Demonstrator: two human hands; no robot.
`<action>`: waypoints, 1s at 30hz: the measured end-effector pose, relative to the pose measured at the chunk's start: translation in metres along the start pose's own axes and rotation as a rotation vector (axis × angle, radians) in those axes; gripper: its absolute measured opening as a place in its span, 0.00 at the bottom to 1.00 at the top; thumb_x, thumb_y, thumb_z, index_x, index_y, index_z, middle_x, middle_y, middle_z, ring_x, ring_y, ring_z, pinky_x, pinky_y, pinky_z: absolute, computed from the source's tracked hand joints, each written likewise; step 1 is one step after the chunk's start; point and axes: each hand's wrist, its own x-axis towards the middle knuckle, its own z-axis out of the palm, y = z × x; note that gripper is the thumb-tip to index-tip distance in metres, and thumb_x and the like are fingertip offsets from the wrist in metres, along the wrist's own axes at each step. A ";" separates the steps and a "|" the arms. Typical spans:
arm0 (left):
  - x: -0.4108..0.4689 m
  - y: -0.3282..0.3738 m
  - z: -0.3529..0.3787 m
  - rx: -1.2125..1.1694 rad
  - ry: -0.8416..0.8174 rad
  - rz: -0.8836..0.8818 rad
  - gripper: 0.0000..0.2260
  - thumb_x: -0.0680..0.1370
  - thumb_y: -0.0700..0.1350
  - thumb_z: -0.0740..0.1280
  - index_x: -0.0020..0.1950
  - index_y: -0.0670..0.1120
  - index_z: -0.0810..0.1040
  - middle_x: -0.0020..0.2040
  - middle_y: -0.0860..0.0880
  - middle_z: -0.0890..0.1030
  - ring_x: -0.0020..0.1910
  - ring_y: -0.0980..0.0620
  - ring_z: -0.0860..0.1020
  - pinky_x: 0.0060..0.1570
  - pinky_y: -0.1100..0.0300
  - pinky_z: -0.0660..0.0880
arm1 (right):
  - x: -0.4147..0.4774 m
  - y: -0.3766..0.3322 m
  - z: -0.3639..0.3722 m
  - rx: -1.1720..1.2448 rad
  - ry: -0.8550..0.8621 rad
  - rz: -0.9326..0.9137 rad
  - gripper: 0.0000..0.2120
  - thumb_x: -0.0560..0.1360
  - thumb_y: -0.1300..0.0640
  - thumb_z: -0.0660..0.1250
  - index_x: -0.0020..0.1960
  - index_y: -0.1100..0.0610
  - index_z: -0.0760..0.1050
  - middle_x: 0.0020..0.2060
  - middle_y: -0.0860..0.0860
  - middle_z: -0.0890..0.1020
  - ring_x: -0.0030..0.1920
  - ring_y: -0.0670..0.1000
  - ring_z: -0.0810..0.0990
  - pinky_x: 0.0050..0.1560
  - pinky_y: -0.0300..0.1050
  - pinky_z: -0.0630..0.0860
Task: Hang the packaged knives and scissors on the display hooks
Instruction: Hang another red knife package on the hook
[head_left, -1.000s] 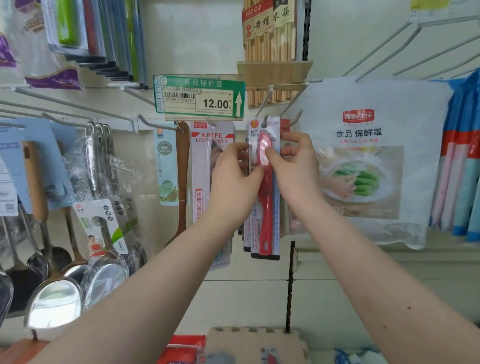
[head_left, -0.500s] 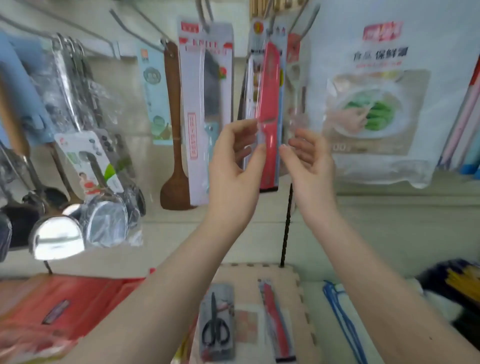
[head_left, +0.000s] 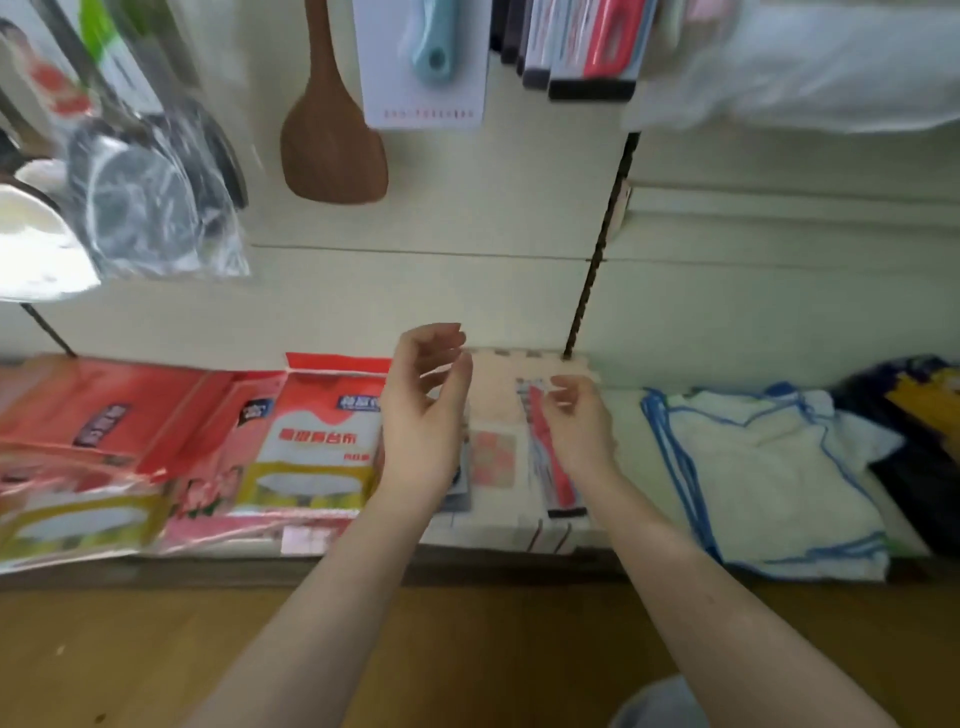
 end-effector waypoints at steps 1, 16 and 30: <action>-0.004 -0.009 0.000 0.015 -0.012 -0.024 0.08 0.77 0.40 0.64 0.56 0.46 0.74 0.51 0.55 0.79 0.51 0.60 0.78 0.50 0.70 0.74 | 0.000 0.011 0.004 -0.074 -0.015 0.024 0.10 0.76 0.60 0.62 0.57 0.58 0.73 0.46 0.50 0.77 0.46 0.49 0.75 0.40 0.37 0.68; 0.000 -0.051 0.002 0.149 -0.110 -0.167 0.08 0.77 0.42 0.64 0.55 0.48 0.74 0.53 0.53 0.79 0.54 0.56 0.77 0.55 0.61 0.76 | 0.014 0.085 0.032 -0.670 -0.093 0.165 0.15 0.76 0.51 0.63 0.57 0.61 0.71 0.57 0.58 0.72 0.54 0.56 0.73 0.54 0.52 0.77; 0.004 -0.054 0.004 0.179 -0.139 -0.244 0.13 0.76 0.45 0.66 0.59 0.47 0.72 0.58 0.49 0.78 0.58 0.51 0.76 0.56 0.58 0.74 | -0.016 0.048 0.028 -0.380 -0.041 0.096 0.11 0.76 0.53 0.64 0.55 0.56 0.72 0.53 0.53 0.75 0.47 0.48 0.74 0.41 0.37 0.72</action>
